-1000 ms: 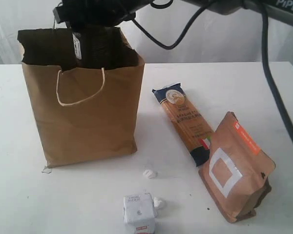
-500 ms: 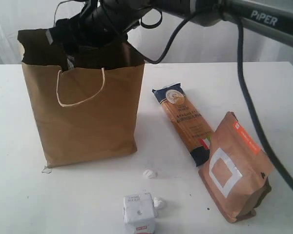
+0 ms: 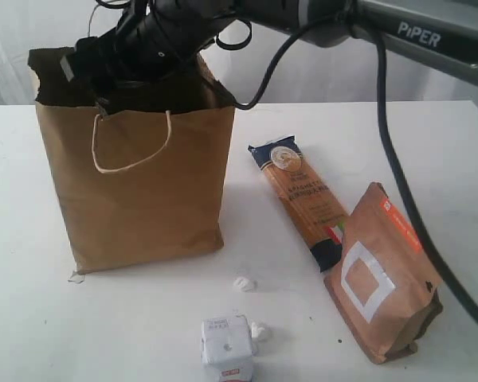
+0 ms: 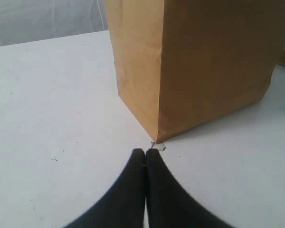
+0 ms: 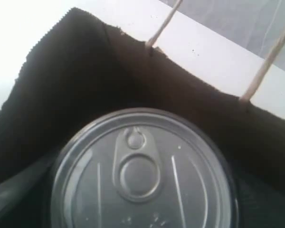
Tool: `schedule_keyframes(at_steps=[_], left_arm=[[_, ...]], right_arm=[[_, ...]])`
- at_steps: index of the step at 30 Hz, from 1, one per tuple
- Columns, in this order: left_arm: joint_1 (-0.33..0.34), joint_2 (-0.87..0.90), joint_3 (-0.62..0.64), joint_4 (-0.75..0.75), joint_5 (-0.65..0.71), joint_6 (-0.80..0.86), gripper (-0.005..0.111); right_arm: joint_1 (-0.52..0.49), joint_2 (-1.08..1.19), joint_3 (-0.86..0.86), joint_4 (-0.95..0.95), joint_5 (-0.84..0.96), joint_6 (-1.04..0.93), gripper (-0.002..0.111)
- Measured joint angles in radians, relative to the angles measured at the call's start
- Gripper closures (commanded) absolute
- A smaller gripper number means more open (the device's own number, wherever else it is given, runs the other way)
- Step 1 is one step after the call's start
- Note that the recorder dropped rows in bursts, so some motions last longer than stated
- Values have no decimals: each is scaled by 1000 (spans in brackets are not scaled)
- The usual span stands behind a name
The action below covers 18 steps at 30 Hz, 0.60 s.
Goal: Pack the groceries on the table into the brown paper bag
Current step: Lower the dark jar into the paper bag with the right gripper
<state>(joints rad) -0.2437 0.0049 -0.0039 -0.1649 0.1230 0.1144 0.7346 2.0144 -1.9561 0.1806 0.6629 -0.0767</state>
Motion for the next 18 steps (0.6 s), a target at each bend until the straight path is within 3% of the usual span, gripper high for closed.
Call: schedule_keyframes(at_steps=[9, 18], left_arm=[[0, 0, 0, 0, 0, 0, 107], [0, 0, 0, 0, 0, 0, 107]], right_arm=[[2, -19, -34, -153, 116, -2, 97], [-27, -41, -34, -181, 142, 5, 97]])
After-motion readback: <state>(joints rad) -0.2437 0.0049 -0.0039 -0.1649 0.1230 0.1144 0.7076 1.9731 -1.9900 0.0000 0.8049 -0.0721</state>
